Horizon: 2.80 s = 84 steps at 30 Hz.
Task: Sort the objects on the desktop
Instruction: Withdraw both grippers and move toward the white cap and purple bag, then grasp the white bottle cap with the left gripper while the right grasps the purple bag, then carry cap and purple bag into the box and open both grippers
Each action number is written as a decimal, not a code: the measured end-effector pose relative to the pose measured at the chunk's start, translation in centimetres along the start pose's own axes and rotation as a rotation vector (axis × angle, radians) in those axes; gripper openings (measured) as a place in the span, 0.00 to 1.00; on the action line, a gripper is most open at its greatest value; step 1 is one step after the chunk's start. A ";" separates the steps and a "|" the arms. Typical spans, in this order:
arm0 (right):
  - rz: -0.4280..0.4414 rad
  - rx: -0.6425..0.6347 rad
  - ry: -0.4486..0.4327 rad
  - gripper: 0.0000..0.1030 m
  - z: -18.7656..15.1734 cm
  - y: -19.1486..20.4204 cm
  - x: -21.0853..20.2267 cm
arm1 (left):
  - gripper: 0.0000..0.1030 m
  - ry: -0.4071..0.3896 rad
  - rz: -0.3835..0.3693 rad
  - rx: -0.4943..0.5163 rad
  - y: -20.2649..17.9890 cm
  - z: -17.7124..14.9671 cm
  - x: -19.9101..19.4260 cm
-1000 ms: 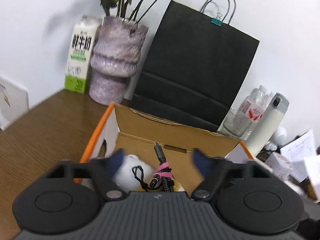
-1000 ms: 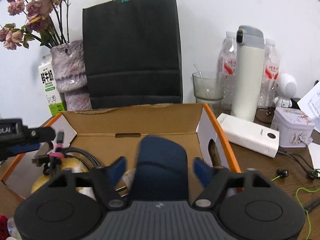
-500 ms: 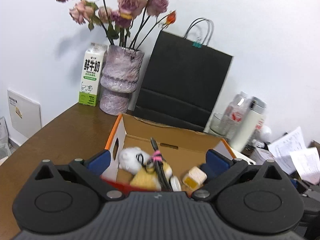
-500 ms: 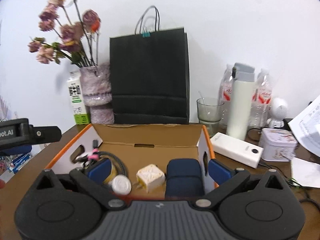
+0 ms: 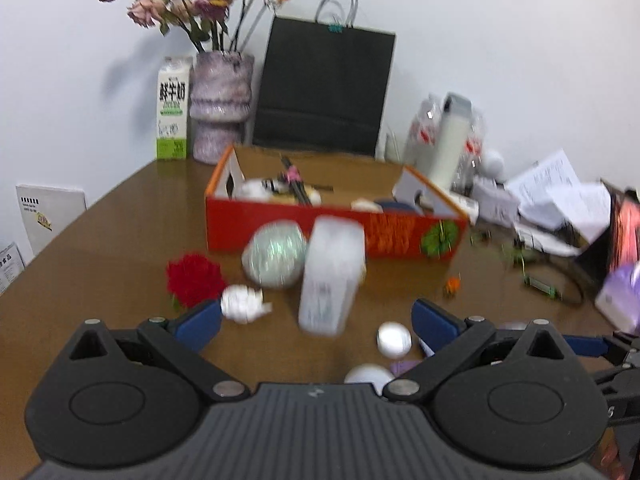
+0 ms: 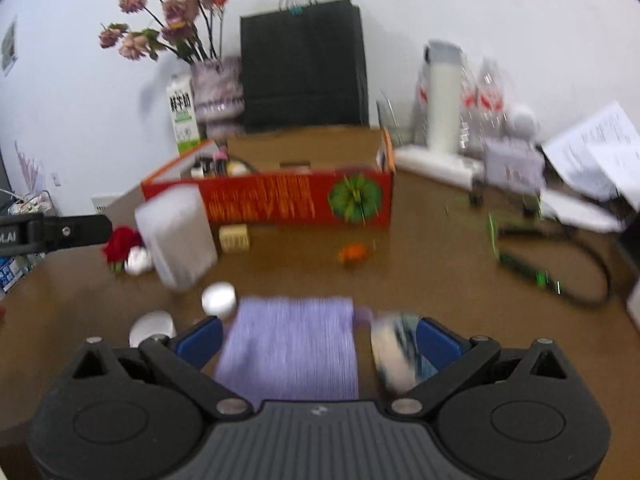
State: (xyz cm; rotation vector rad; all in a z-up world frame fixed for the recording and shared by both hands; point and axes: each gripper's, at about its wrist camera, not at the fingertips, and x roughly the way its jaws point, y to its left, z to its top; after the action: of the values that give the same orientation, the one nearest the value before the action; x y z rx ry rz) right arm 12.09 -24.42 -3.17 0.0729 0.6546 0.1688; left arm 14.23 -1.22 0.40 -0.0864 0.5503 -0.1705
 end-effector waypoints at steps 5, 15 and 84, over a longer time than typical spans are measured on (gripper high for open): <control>0.006 -0.011 0.018 1.00 -2.0 0.9 -0.8 | 1.00 0.045 0.005 0.054 -0.6 -2.2 -0.3; -0.009 -0.072 0.052 1.00 -2.3 2.7 0.9 | 1.00 0.103 -0.013 0.119 -1.8 -3.8 0.9; -0.018 0.016 -0.323 0.06 18.0 2.5 10.5 | 0.40 -0.215 -0.096 -0.026 -0.7 15.0 11.3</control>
State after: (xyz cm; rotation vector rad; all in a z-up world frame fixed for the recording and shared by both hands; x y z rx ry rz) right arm 30.88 -20.30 5.07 0.1073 0.3349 0.1301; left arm 31.47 -3.43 7.42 -0.1550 0.3344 -0.2447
